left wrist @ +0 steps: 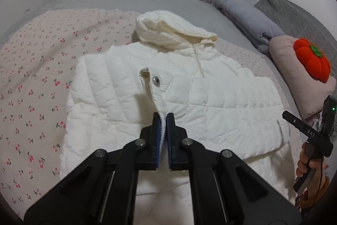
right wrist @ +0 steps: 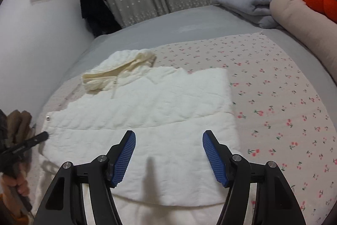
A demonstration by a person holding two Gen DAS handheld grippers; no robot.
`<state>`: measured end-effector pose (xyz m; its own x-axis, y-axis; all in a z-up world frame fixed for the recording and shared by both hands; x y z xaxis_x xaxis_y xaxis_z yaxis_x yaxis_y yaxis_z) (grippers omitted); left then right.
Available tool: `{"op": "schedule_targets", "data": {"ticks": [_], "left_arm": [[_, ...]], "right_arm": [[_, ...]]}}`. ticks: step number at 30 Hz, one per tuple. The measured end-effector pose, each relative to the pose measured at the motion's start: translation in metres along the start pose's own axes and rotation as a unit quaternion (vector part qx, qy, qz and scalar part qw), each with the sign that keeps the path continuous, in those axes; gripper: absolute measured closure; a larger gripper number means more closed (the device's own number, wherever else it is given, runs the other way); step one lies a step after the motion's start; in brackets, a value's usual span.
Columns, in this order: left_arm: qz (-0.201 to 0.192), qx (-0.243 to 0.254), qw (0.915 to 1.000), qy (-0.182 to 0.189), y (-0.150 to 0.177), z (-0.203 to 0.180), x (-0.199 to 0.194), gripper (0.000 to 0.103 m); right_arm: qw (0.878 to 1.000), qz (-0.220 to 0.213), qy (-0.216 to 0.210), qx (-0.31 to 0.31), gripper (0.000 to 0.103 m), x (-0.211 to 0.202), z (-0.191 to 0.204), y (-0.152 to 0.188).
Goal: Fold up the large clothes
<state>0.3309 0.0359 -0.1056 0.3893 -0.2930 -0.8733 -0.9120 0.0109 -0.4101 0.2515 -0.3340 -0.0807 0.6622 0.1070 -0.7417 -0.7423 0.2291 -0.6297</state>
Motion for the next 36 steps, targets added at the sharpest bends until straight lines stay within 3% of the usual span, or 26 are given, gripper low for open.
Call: {"op": "schedule_targets", "data": {"ticks": [1,3,6,10,12,14,16,22,28,30,31,32,34,36], "left_arm": [[0.018,-0.007,0.9998,-0.010,0.004,0.009,0.013,0.096],[0.039,-0.008,0.9989,-0.023,0.015,0.021,0.040,0.094],[0.006,0.035,0.9982,-0.048,0.022,0.018,0.051,0.092],[-0.005,0.030,0.9985,-0.045,0.024,0.019,0.040,0.092],[-0.007,0.026,0.9984,-0.050,0.026,0.019,0.028,0.083],[-0.016,0.027,0.9976,-0.061,0.025,0.019,0.012,0.055],[-0.037,0.032,0.9971,-0.058,0.020,0.014,-0.006,0.045],[-0.072,0.070,0.9941,-0.042,-0.012,-0.020,-0.028,0.045],[-0.046,0.073,0.9949,-0.053,-0.037,-0.026,0.025,0.045],[-0.031,0.071,0.9943,-0.073,-0.034,-0.014,0.049,0.045],[-0.036,0.074,0.9939,-0.073,-0.030,-0.007,0.057,0.037],[-0.042,0.073,0.9943,-0.065,-0.026,-0.001,0.063,0.033],[-0.051,0.059,0.9965,-0.029,-0.022,0.007,0.065,0.033],[-0.052,0.055,0.9969,-0.019,-0.021,0.008,0.065,0.032]], "right_arm": [[1.000,0.010,0.004,0.001,0.040,0.010,-0.002,0.004],[0.999,0.038,0.030,-0.003,0.056,0.032,-0.008,0.014],[0.998,0.043,0.047,-0.020,0.057,0.045,-0.007,0.021],[0.997,0.039,0.062,-0.033,0.055,0.040,0.000,0.021],[0.998,0.034,0.042,-0.031,0.052,0.025,0.003,0.022],[0.999,0.026,0.012,-0.033,0.049,0.011,0.006,0.019],[0.999,0.016,0.008,-0.032,0.046,-0.003,0.002,0.012],[0.999,-0.010,0.035,-0.028,0.044,-0.006,-0.002,-0.038],[0.997,-0.017,0.077,-0.016,0.044,0.029,-0.018,-0.079],[0.996,-0.003,0.083,-0.014,0.044,0.046,-0.025,-0.083],[0.996,0.007,0.090,-0.012,0.044,0.057,-0.030,-0.082],[0.995,0.018,0.095,-0.011,0.044,0.067,-0.035,-0.080],[0.995,0.045,0.086,-0.003,0.042,0.090,-0.044,-0.071],[0.998,0.032,0.060,0.018,0.039,0.096,-0.052,-0.067]]}}
Point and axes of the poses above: each gripper's, at about its wrist camera, not at the fingertips, and x roughly the way its jaws point, z to its left, y to its underside, the point moved 7 cm from there along x, roughly the way its jaws point, and after that the axes turned 13 degrees about z, right-handed, at the moved point
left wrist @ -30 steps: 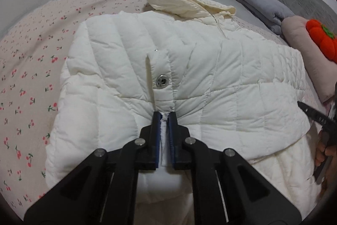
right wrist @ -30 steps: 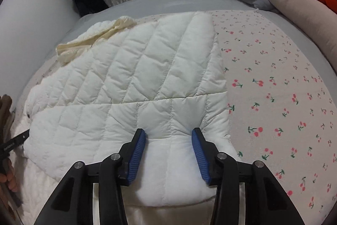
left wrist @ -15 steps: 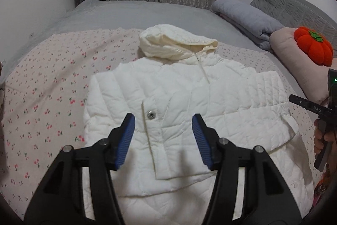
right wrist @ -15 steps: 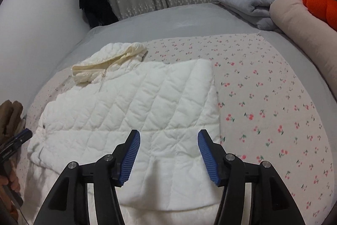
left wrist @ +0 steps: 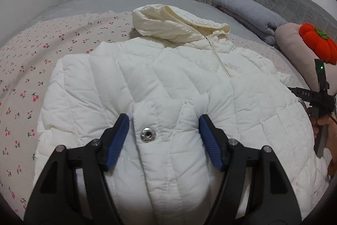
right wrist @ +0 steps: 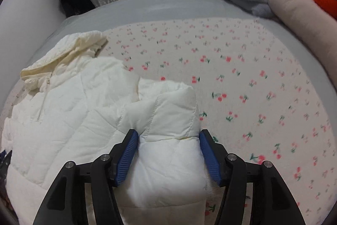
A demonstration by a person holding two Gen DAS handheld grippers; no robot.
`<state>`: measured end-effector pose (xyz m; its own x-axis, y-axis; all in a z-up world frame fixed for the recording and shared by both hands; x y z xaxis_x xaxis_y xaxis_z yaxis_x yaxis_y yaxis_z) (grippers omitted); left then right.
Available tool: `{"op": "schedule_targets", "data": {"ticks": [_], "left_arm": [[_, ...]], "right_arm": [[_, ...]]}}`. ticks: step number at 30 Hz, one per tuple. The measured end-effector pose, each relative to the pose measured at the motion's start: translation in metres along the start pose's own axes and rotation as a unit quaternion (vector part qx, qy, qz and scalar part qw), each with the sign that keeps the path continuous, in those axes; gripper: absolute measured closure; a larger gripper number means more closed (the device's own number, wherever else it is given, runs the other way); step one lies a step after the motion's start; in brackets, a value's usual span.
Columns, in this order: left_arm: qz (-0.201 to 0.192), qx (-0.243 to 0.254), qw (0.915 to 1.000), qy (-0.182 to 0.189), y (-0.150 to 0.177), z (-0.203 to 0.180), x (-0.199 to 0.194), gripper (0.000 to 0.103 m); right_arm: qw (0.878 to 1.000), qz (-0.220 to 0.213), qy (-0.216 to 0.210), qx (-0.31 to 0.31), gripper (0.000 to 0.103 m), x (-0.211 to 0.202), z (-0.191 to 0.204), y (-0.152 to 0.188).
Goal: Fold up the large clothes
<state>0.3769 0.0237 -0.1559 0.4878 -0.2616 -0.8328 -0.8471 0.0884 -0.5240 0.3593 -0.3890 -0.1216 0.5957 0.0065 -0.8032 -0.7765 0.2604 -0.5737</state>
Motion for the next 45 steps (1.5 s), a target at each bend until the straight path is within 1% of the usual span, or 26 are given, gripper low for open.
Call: {"op": "schedule_targets", "data": {"ticks": [5,7,10,13,14,16,19,20,23,25,26,29,31,36,39,42,45], "left_arm": [[0.004,-0.002,1.0000,0.007,0.000,-0.001,0.003,0.031],[0.006,-0.003,1.0000,0.007,-0.001,-0.002,0.002,0.031],[0.015,-0.005,0.9999,-0.005,-0.004,-0.003,-0.005,0.030],[0.034,0.006,0.9994,-0.008,-0.009,-0.010,-0.017,0.030],[0.038,0.012,0.9992,-0.007,-0.012,-0.013,-0.023,0.029],[0.046,0.020,0.9988,-0.002,-0.022,-0.016,-0.036,0.028],[0.062,0.030,0.9975,0.014,-0.041,-0.019,-0.054,0.019],[0.068,0.035,0.9970,0.015,-0.050,-0.019,-0.059,0.019],[0.085,0.043,0.9954,0.008,-0.077,-0.015,-0.066,0.018],[0.092,0.040,0.9949,-0.003,-0.096,-0.008,-0.064,0.017],[0.097,0.037,0.9946,-0.009,-0.105,-0.004,-0.061,0.015],[0.106,0.029,0.9934,-0.034,-0.136,0.009,-0.044,0.015],[0.111,0.023,0.9928,-0.040,-0.155,0.017,-0.029,0.015],[0.121,-0.018,0.9924,-0.013,-0.202,0.031,0.016,0.015],[0.130,-0.024,0.9912,-0.004,-0.223,0.034,0.044,0.015],[0.138,-0.027,0.9901,-0.001,-0.238,0.037,0.073,0.015],[0.148,-0.040,0.9881,0.010,-0.244,0.040,0.098,0.015]], "right_arm": [[1.000,-0.010,0.018,-0.011,0.038,-0.001,0.003,0.003],[1.000,-0.010,0.017,-0.011,0.036,-0.005,0.004,0.004],[1.000,0.010,0.002,0.005,0.036,-0.015,0.002,0.002],[0.999,0.018,-0.043,0.011,0.034,-0.037,0.005,0.002],[0.999,0.018,-0.050,0.006,0.030,-0.045,0.007,0.001],[0.998,0.021,-0.058,-0.008,0.029,-0.060,0.013,-0.005],[0.997,0.023,-0.068,-0.020,0.029,-0.082,0.019,-0.019],[0.997,0.019,-0.072,-0.024,0.029,-0.090,0.022,-0.025],[0.996,0.015,-0.077,-0.030,0.024,-0.106,0.028,-0.042],[0.996,0.019,-0.079,-0.032,0.023,-0.109,0.030,-0.052],[0.996,0.021,-0.084,-0.030,0.023,-0.108,0.031,-0.057],[0.993,0.028,-0.112,-0.026,0.023,-0.099,0.037,-0.069],[0.991,0.036,-0.124,-0.028,0.023,-0.089,0.043,-0.076],[0.990,0.045,-0.118,-0.067,0.023,-0.063,0.062,-0.093],[0.987,0.047,-0.118,-0.096,0.023,-0.053,0.071,-0.096],[0.982,0.057,-0.116,-0.136,0.023,-0.043,0.077,-0.091],[0.978,0.069,-0.107,-0.164,0.023,-0.030,0.082,-0.087]]}}
Point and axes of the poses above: each gripper's, at about its wrist camera, not at the fingertips, and x roughly the way its jaws point, z to its left, y to its underside, the point moved 7 cm from there along x, roughly the way its jaws point, and after that the axes turned 13 degrees about z, right-handed, at the moved point
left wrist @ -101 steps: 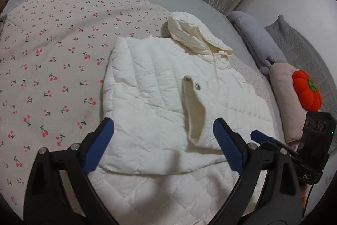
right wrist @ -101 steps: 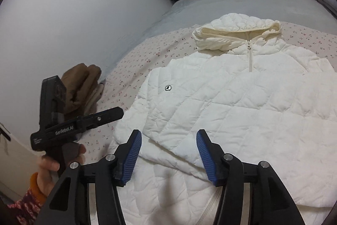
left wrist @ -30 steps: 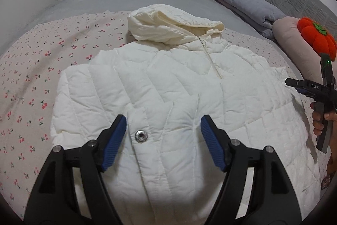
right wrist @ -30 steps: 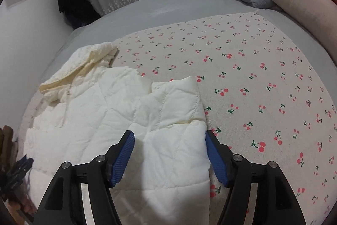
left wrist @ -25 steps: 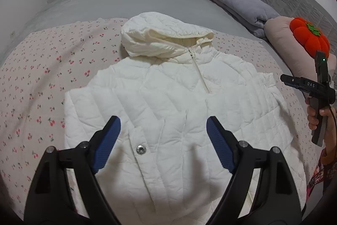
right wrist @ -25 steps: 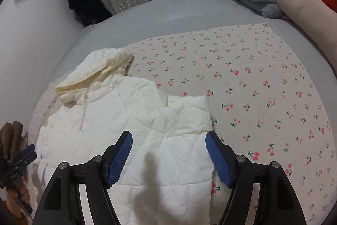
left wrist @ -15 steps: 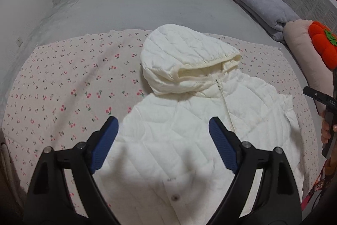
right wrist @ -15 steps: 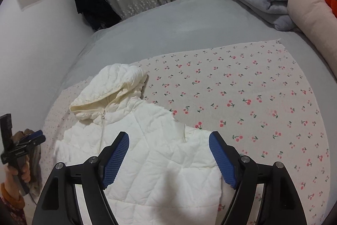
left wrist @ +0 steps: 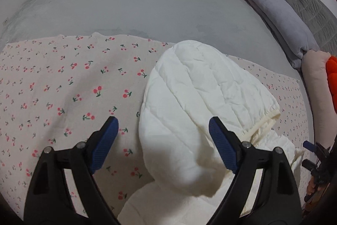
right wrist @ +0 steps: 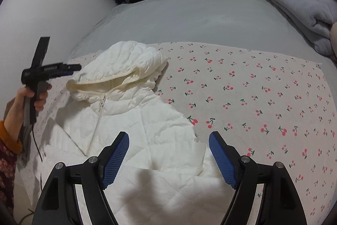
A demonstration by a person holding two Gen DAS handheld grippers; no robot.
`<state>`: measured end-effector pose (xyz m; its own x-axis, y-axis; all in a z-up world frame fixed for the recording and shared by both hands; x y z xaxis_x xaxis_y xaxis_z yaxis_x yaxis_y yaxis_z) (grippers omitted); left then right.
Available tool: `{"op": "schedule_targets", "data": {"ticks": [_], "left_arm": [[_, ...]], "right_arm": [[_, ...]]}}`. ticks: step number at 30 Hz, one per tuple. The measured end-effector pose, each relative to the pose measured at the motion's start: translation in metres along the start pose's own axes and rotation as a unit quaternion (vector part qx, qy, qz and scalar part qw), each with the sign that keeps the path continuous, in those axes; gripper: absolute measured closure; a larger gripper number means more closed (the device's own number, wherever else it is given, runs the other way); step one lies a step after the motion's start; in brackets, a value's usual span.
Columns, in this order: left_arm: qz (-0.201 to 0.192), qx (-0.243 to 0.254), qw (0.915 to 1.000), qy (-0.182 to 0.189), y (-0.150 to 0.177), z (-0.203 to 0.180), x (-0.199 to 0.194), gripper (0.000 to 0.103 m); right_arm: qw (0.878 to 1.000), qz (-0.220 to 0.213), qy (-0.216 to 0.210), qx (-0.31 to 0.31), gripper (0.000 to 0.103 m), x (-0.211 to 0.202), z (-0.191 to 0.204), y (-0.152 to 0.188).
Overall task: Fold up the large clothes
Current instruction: 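Grasp the jacket near the hood with the left gripper and lift it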
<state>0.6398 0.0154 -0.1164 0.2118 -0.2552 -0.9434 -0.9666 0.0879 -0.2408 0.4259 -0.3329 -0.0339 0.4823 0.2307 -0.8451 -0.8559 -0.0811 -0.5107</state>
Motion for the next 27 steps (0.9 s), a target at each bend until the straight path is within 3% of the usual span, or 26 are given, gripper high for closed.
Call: {"op": "schedule_targets", "data": {"ticks": [3,4,8,10,13,16,20,23,27], "left_arm": [[0.014,-0.017,0.9997,0.000,-0.005,0.003,0.023,0.016],[0.014,-0.022,0.9996,-0.004,-0.007,0.004,0.029,0.021],[0.017,-0.022,0.9993,0.024,-0.008,-0.008,0.036,0.075],[0.001,-0.010,0.9994,0.034,-0.008,-0.018,0.030,0.093],[-0.050,0.031,0.9974,0.041,-0.004,-0.037,0.006,0.097],[-0.107,0.092,0.9877,0.068,0.011,-0.063,-0.031,0.097],[-0.167,0.215,0.9590,0.080,0.052,-0.104,-0.079,0.097],[-0.173,0.290,0.9385,0.070,0.081,-0.127,-0.097,0.097],[-0.159,0.359,0.9183,0.052,0.127,-0.146,-0.100,0.097]], "right_arm": [[1.000,0.011,-0.004,-0.006,0.023,0.010,0.001,-0.002],[1.000,0.012,-0.004,-0.006,0.023,0.012,0.001,-0.004],[1.000,0.013,-0.009,-0.005,0.023,0.014,0.005,-0.007],[1.000,0.015,-0.001,-0.001,0.023,0.014,0.005,-0.008],[1.000,0.010,-0.004,0.005,0.023,0.009,0.009,-0.010],[1.000,0.001,-0.013,0.014,0.023,-0.003,0.013,-0.013],[0.999,-0.021,-0.031,0.022,0.023,-0.027,0.020,-0.019],[0.998,-0.035,-0.053,0.021,0.023,-0.046,0.030,-0.026],[0.993,-0.048,-0.102,0.025,0.022,-0.068,0.048,-0.033]]}}
Point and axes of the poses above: each gripper's, at about its wrist camera, not at the fingertips, and x roughly the way its jaws point, z to its left, y to its underside, the point moved 7 cm from there along x, roughly the way its jaws point, and after that the axes turned 13 degrees about z, right-handed, at the moved point
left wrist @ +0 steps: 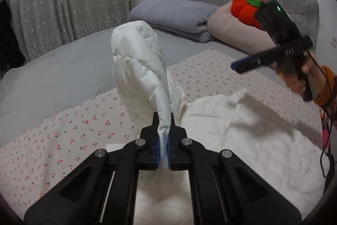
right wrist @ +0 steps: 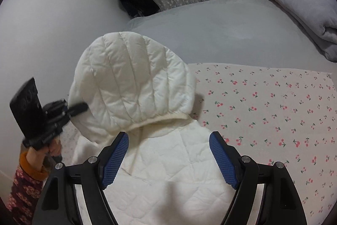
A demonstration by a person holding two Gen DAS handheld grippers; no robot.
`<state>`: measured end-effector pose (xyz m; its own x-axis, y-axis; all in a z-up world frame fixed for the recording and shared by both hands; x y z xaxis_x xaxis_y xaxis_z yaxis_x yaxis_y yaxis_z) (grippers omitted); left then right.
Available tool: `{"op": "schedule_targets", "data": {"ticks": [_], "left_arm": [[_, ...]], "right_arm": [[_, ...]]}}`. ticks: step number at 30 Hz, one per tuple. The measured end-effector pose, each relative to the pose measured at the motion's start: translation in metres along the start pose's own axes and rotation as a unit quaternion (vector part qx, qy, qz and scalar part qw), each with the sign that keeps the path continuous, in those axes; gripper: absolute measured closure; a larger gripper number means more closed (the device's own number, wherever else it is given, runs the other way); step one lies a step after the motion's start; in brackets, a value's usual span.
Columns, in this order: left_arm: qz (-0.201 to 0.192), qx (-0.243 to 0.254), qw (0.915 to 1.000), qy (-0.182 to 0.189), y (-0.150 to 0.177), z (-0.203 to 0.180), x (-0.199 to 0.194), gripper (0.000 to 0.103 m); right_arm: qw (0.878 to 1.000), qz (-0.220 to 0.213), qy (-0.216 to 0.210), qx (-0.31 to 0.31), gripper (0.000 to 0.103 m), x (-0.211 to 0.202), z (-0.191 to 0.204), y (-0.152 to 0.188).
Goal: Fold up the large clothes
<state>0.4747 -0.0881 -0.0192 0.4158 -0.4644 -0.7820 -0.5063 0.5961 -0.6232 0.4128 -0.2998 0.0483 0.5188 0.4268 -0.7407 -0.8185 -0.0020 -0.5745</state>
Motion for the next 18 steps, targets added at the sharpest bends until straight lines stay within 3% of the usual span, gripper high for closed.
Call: {"op": "schedule_targets", "data": {"ticks": [6,12,16,18], "left_arm": [[0.042,0.054,0.9976,0.011,0.034,-0.035,0.002,0.097],[0.082,0.102,0.9913,0.014,0.068,-0.075,0.015,0.097],[0.108,0.142,0.9839,0.008,0.085,-0.100,0.023,0.092],[0.116,0.154,0.9811,0.011,0.089,-0.110,0.022,0.085]], "right_arm": [[0.996,-0.007,-0.090,0.029,0.017,-0.025,0.027,-0.013],[0.975,0.036,-0.186,0.114,0.016,-0.018,0.022,-0.008],[0.962,0.071,-0.200,0.174,0.016,-0.002,0.013,0.004],[0.960,0.098,-0.173,0.199,0.016,0.011,0.005,0.011]]}}
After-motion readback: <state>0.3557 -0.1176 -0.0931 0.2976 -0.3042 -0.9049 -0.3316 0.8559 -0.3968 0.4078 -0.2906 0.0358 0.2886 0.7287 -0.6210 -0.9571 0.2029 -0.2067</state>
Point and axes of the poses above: each gripper's, at about its wrist camera, not at the fingertips, and x roughly the way its jaws point, z to its left, y to its underside, the point moved 7 cm from there along x, roughly the way its jaws point, and after that the axes turned 13 degrees about z, right-handed, at the moved point
